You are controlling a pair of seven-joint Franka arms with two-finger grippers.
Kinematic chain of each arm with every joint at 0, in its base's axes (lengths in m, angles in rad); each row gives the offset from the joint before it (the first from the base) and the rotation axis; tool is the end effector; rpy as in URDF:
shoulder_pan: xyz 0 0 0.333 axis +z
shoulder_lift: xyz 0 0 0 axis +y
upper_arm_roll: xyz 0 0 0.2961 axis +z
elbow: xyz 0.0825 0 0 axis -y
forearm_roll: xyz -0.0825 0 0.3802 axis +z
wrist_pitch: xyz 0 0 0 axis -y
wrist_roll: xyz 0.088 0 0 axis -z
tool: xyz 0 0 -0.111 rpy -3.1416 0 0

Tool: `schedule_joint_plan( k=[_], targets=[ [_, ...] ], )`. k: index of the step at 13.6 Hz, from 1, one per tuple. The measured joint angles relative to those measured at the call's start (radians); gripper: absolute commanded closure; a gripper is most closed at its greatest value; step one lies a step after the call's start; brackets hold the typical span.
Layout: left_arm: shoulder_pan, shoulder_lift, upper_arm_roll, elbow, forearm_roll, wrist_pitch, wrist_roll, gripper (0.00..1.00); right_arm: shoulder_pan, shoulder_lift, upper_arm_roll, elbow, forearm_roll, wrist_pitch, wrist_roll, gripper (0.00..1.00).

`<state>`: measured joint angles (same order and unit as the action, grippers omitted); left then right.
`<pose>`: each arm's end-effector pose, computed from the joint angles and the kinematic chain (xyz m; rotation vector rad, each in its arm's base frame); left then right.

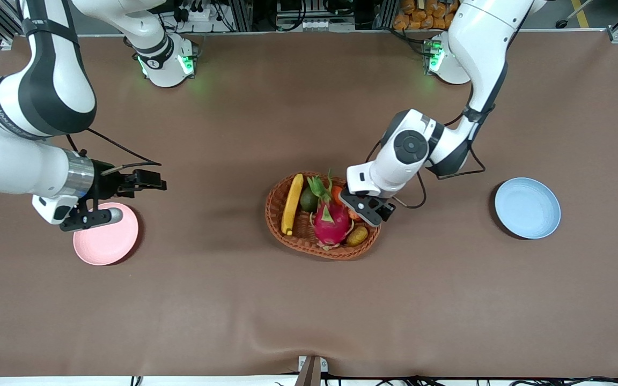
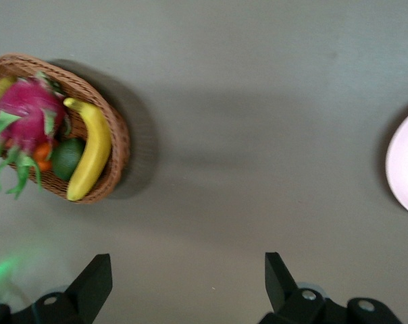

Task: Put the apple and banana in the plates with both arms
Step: 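Lower the left gripper onto the red apple while the right gripper approaches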

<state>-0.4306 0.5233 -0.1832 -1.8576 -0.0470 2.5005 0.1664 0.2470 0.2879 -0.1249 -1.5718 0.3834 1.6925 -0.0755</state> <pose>0.5292 -0.3647 0.2351 2.8041 -1.0466 0.1453 0.6110 0.1197 0.4470 -2.7904 -0.1691 0.2407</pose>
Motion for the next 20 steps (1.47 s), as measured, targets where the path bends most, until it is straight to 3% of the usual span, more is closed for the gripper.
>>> schedule_joint_plan(
  k=[13, 17, 20],
  targets=[
    [-0.011, 0.031, 0.003, -0.003, 0.0, 0.008, -0.005, 0.0, 0.041, 0.037, -0.002, 0.0, 0.028, 0.052, 0.002, 0.0],
    [-0.011, 0.032, 0.005, -0.003, 0.003, 0.008, -0.005, 0.09, 0.069, 0.046, 0.0, 0.0, 0.029, 0.088, 0.003, 0.0],
    [-0.011, 0.034, 0.006, -0.003, 0.004, 0.008, -0.004, 0.21, 0.082, 0.061, 0.0, 0.0, 0.032, 0.104, 0.005, 0.0]
  ],
)
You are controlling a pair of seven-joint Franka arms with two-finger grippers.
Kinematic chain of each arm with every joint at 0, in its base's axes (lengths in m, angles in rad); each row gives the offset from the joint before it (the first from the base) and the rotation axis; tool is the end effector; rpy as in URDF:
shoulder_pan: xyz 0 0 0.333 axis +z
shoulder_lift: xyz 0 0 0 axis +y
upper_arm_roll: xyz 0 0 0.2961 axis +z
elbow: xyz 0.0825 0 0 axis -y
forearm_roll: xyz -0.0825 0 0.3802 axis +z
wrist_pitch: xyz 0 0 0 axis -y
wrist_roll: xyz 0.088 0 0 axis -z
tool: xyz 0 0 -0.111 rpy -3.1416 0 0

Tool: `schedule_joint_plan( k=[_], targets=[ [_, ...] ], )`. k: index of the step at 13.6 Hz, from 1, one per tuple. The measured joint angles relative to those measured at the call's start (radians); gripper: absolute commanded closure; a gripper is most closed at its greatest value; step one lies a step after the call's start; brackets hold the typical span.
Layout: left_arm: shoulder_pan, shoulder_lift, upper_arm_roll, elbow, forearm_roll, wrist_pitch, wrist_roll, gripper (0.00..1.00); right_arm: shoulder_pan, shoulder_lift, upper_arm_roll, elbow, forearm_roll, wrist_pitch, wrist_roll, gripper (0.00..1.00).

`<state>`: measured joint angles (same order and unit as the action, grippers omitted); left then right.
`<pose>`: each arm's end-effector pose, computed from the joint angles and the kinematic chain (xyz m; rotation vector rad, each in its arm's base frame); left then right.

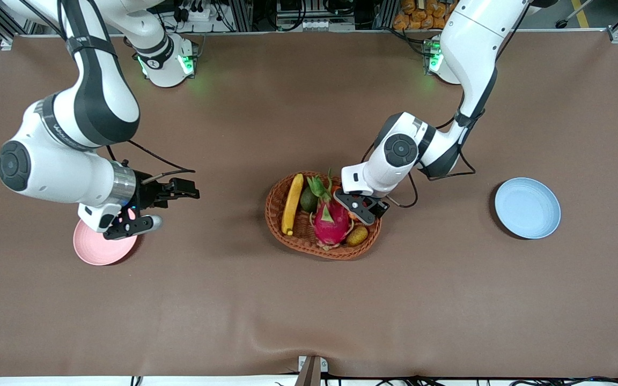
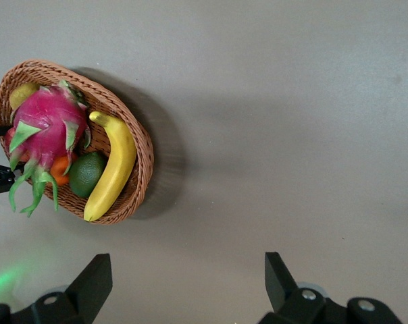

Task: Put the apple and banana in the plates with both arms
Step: 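Close the left gripper on the red apple in the basket, then carry the apple to the blue plate while the right gripper reaches the banana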

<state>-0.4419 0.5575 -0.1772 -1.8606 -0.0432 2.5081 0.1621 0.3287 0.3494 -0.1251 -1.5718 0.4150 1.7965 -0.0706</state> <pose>0.5236 -0.3659 0.2126 2.8111 -1.0528 0.1015 0.6177 0.1725 0.4159 -2.7794 -0.2234 0.2008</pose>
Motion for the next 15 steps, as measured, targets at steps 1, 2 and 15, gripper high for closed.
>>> schedule_joint_plan(
  k=[1, 2, 15],
  targets=[
    [0.0, 0.0, 0.0, 0.0, 0.0, 0.0, 0.0, 0.27, 0.0, 0.003, 0.0, 0.0, 0.007, 0.002, 0.0, 0.0],
    [0.0, 0.0, 0.001, 0.0, 0.001, 0.0, 0.0, 0.39, 0.003, 0.005, 0.0, 0.0, 0.016, 0.007, 0.0, 0.0],
    [0.016, -0.173, 0.001, 0.019, 0.004, -0.27, -0.001, 0.6, 0.095, 0.053, 0.001, 0.0, 0.025, 0.119, 0.12, 0.0]
  ],
)
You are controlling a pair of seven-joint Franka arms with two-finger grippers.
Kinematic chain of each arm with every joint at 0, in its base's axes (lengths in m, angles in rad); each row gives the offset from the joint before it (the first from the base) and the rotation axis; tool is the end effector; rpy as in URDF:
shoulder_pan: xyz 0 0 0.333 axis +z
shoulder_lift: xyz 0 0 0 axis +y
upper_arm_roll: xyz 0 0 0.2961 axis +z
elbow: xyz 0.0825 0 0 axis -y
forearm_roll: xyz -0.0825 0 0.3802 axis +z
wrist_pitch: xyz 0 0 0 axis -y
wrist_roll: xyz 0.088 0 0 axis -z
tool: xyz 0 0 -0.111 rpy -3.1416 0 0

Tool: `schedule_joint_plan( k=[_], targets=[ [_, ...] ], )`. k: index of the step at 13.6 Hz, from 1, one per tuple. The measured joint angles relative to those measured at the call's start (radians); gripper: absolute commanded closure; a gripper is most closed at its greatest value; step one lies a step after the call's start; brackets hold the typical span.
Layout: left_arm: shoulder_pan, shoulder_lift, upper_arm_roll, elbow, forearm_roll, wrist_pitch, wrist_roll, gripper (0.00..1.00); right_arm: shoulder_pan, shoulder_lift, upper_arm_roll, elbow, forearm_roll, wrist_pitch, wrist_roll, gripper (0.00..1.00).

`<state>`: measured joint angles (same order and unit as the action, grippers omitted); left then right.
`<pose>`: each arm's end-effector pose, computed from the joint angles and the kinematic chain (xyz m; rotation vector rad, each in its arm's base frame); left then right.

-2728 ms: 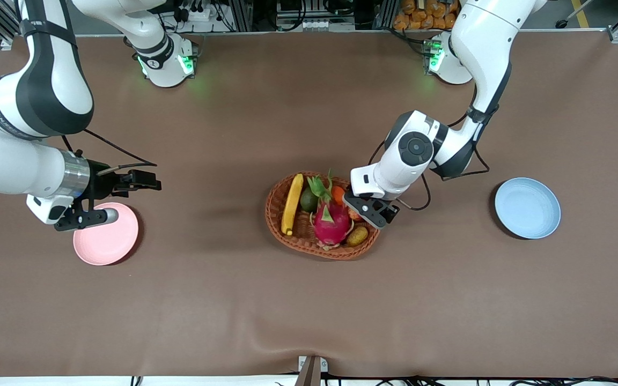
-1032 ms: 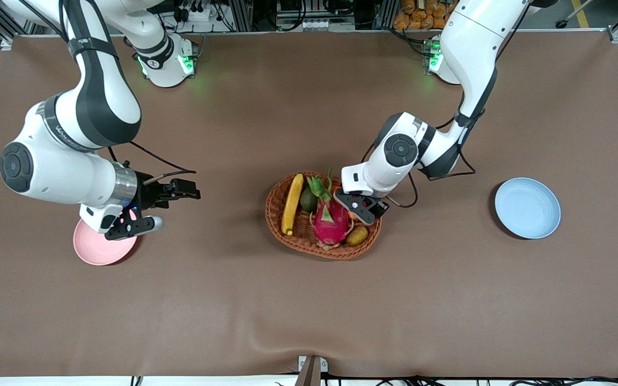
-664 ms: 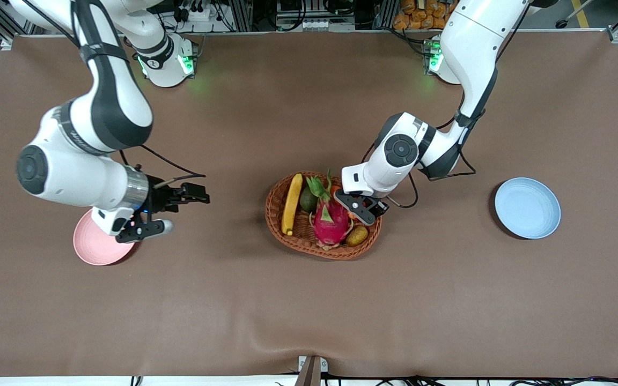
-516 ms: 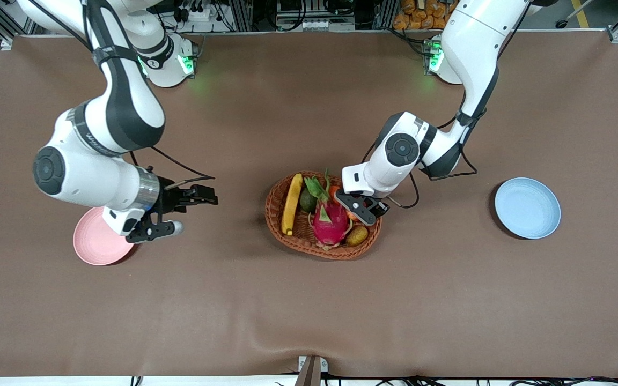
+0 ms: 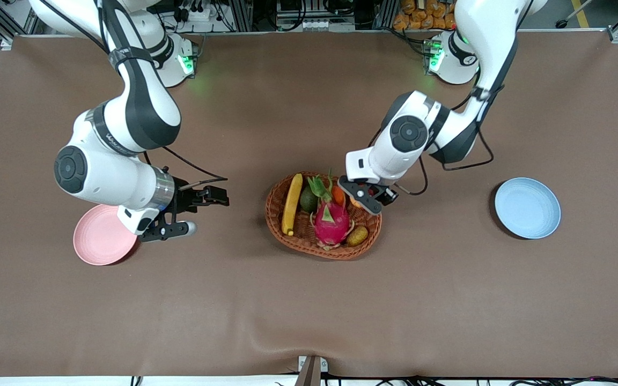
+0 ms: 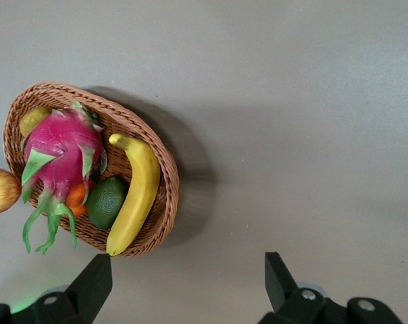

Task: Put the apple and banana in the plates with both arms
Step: 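Carry the apple to the blue plate while the right gripper reaches the banana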

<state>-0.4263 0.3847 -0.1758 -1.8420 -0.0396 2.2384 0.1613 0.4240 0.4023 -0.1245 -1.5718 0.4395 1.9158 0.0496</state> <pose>0.5208 -0.3522 0.3036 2.8451 -1.0806 -0.0072 0.6162 0.2333 0.3906 -2.7882 -0.1351 0.1610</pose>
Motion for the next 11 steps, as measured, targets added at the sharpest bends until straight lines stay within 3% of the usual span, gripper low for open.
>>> schedule_joint_plan(
  k=[7, 11],
  targets=[
    [0.22, -0.091, 0.005, -0.034, 0.0, -0.071, 0.01, 0.62, 0.015, 0.011, 0.0, 0.0, 0.004, 0.017, 0.017, 0.0],
    [0.378, -0.14, 0.007, -0.092, 0.001, -0.071, 0.032, 0.61, 0.103, 0.055, 0.001, 0.0, 0.006, 0.146, 0.146, 0.0]
  ],
)
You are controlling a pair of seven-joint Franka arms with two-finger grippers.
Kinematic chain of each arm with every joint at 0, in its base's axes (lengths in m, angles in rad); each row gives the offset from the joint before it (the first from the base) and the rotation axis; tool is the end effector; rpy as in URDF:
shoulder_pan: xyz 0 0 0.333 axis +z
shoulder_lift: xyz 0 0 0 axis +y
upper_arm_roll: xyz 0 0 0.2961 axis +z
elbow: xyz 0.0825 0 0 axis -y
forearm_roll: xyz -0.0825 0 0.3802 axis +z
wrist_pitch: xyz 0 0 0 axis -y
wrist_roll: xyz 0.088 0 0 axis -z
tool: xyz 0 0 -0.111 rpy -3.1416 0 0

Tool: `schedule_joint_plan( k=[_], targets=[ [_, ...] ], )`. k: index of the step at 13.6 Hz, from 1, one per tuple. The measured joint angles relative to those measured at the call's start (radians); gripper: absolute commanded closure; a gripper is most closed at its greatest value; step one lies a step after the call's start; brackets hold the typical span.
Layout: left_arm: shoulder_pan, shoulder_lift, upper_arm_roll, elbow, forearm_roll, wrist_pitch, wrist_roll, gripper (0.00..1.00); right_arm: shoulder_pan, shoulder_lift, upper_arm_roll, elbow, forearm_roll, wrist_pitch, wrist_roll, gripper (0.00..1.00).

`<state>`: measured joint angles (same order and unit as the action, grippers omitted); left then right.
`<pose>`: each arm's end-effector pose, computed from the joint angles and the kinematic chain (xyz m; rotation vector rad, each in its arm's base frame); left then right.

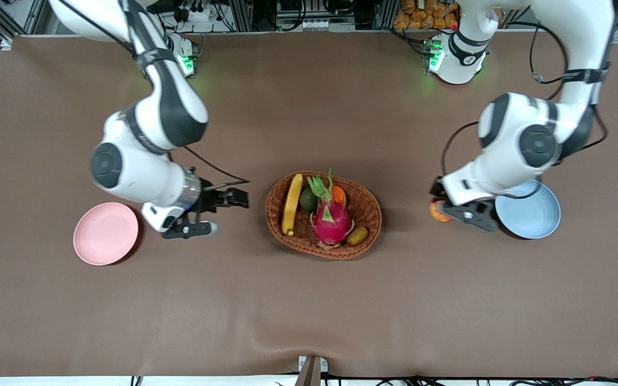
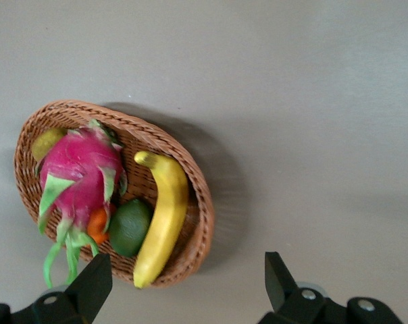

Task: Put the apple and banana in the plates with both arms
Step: 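Carry the apple to the blue plate while the right gripper reaches the banana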

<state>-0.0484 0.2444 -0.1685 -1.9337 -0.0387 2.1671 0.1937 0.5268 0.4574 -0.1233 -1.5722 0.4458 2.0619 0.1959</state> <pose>0.5841 -0.1270 0.3412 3.0127 -0.5856 -0.0135 0.6079 0.2971 0.3653 -2.8018 -0.0227 0.0917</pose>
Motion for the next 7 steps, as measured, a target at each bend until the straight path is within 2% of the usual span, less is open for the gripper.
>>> schedule_joint_plan(
  k=[4, 7],
  targets=[
    [0.171, -0.011, 0.001, -0.065, 0.0, 0.018, 0.139, 0.6, 0.058, 0.073, -0.001, 0.0, -0.001, 0.128, 0.021, 0.0],
    [0.288, -0.01, 0.002, -0.151, 0.0, 0.113, 0.266, 0.62, 0.104, 0.1, -0.002, 0.001, -0.028, 0.167, 0.062, 0.0]
  ],
)
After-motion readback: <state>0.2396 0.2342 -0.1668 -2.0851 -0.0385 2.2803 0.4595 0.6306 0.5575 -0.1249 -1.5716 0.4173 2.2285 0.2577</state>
